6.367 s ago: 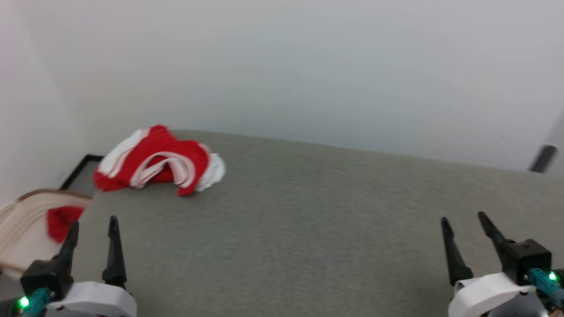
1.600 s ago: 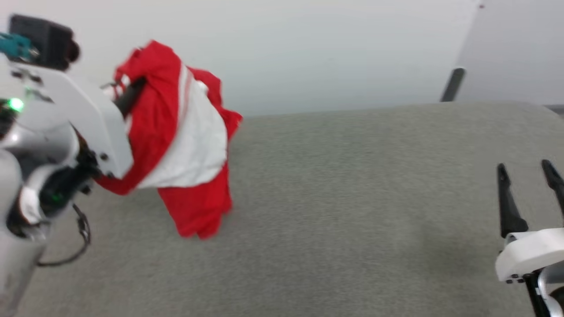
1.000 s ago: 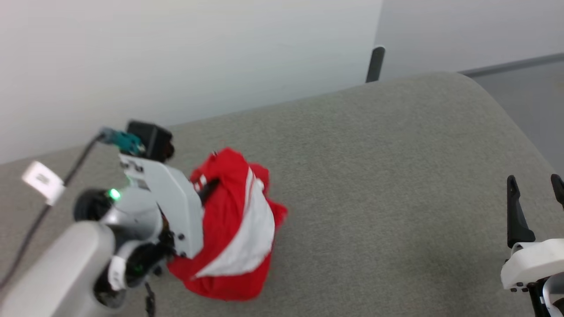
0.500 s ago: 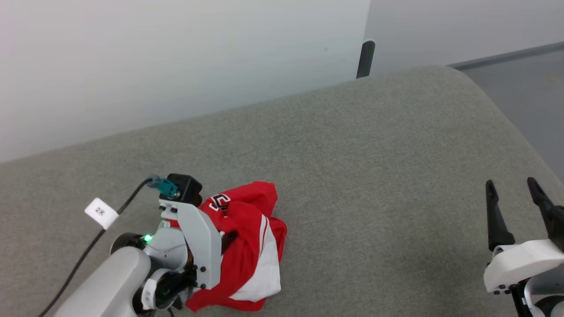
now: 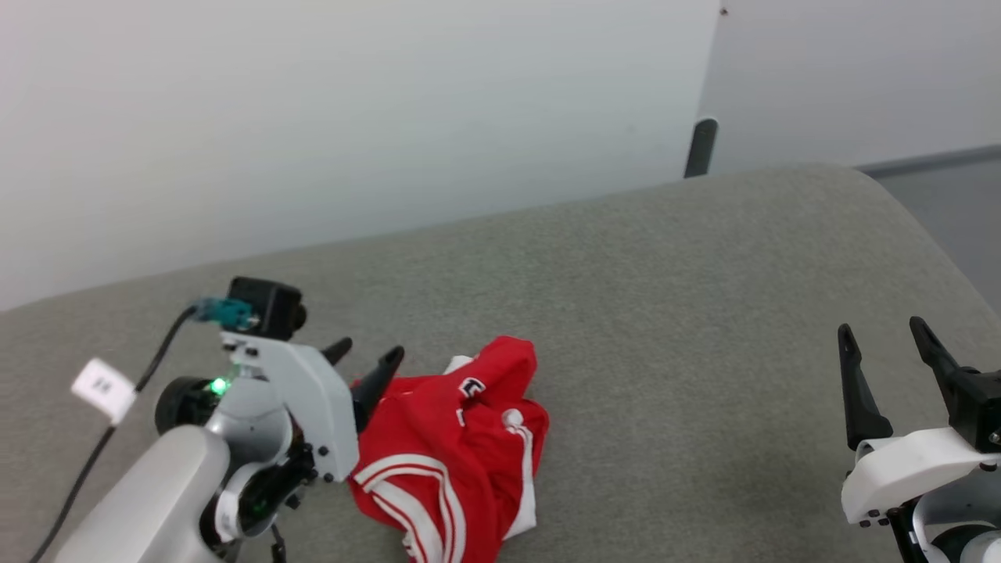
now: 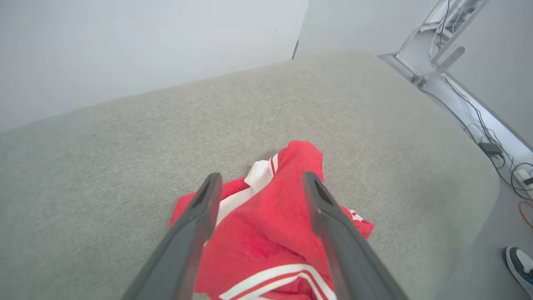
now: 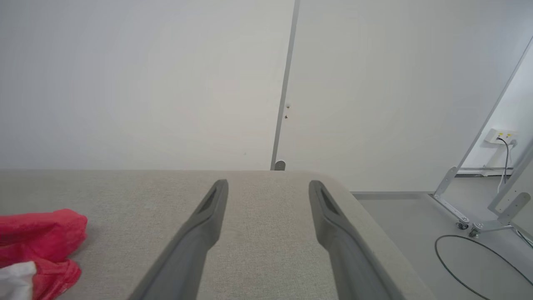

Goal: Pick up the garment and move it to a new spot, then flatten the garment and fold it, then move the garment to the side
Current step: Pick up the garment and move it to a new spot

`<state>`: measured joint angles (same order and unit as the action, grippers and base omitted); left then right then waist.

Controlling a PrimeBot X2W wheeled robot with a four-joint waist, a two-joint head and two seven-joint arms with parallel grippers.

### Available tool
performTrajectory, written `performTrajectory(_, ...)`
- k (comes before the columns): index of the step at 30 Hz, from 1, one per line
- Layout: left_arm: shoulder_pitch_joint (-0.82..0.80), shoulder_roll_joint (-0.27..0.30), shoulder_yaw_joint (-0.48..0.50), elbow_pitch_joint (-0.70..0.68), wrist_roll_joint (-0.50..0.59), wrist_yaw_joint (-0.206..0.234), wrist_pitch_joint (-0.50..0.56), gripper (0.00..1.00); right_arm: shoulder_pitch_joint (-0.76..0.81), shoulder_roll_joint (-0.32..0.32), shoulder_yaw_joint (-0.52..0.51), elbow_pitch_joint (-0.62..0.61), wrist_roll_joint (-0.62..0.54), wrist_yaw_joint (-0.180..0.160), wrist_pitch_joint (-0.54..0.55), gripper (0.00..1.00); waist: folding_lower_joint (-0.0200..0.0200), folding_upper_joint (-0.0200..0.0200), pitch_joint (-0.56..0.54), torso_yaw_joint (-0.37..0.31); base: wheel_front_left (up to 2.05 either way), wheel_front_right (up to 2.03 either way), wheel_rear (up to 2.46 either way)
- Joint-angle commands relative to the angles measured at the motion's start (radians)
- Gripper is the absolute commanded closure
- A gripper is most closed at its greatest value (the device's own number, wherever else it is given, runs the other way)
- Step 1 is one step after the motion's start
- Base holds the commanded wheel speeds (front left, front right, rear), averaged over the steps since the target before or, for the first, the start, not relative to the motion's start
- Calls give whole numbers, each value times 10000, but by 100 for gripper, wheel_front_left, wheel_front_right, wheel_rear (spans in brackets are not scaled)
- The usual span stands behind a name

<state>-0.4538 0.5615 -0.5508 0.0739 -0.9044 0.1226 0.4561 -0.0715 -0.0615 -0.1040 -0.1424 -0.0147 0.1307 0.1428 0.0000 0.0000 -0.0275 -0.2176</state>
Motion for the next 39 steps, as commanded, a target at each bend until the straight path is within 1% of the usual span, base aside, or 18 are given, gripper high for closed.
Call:
performTrajectory(1,311,118,168,-160,232,-63,-558,0,90,-63,51,52,116,2,-95,0,0,0,-379,452,0,0,0)
performTrajectory(2,415,172,276,-211,279,-53,-851,0,134,-75,71,72,140,2,-138,0,0,0,-440,554,0,0,0)
performTrajectory(3,415,172,276,-211,279,-53,-851,0,134,-75,71,72,140,2,-138,0,0,0,-440,554,0,0,0)
performTrajectory(4,709,301,452,-330,415,-77,-1431,0,203,-130,75,149,169,2,-227,0,0,0,-558,757,0,0,0)
performTrajectory(5,827,384,567,-413,505,-115,-1774,0,242,-173,117,193,154,2,-273,0,0,0,-613,847,0,0,0)
performTrajectory(8,1252,423,814,-445,499,61,-2322,0,288,-261,130,306,197,2,-421,0,0,0,-738,1033,0,0,0)
performTrajectory(16,2985,1030,1747,-888,887,538,-4384,0,590,-771,-45,601,321,2,-1030,0,0,0,-1147,1626,0,0,0)
performTrajectory(19,3619,1158,2044,-1032,1006,675,-5130,0,745,-865,-112,673,347,2,-1210,0,0,0,-1245,1781,0,0,0)
performTrajectory(25,4791,1219,2455,-1114,1165,839,-6373,0,1068,-938,-349,652,298,2,-1573,0,0,0,-1390,2002,0,0,0)
performTrajectory(30,5538,1167,2761,-1231,1179,888,-6897,0,1271,-985,-547,740,235,2,-1766,0,0,0,-1446,2078,0,0,0)
performTrajectory(39,6357,1009,3257,-1185,1185,614,-7151,0,1638,-870,-985,730,124,2,-1864,0,0,0,-1587,2152,0,0,0)
